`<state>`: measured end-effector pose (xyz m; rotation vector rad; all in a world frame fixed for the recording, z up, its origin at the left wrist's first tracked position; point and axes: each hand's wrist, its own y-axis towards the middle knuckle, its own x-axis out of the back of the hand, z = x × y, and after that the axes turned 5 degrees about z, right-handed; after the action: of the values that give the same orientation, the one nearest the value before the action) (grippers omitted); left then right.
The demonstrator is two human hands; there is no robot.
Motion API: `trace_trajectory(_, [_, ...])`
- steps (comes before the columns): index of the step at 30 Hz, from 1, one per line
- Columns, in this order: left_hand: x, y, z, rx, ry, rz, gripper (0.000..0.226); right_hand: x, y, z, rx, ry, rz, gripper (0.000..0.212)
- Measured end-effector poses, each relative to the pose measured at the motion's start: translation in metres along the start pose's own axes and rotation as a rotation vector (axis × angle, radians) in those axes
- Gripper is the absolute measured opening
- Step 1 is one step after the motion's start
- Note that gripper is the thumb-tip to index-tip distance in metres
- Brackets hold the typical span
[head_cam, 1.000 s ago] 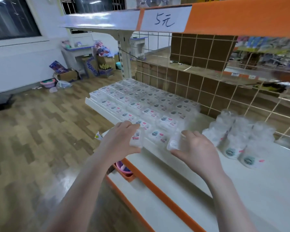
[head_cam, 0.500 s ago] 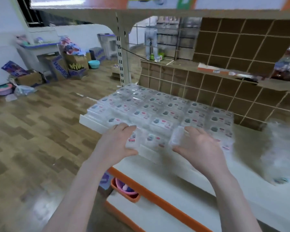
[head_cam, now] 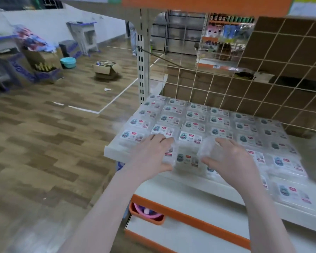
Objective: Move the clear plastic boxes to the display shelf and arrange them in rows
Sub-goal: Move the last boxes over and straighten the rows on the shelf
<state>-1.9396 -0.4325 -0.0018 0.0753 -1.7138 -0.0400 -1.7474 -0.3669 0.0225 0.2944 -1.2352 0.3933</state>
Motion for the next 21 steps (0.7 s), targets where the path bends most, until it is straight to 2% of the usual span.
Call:
trace_trajectory(4, [-0.008, 0.012, -0.001, -0.033, 0.019, 0.034, 0.081, 0.003, 0.002, -0.001, -0.067, 0.067, -0.048, 0.063])
trace_trajectory(10, [-0.013, 0.022, 0.004, -0.069, 0.04, 0.051, 0.078, -0.001, 0.007, -0.012, -0.081, 0.069, -0.088, 0.056])
trace_trajectory(21, [-0.02, 0.024, 0.019, -0.096, 0.038, 0.064, 0.071, -0.006, 0.011, -0.016, -0.059, 0.045, -0.119, 0.061])
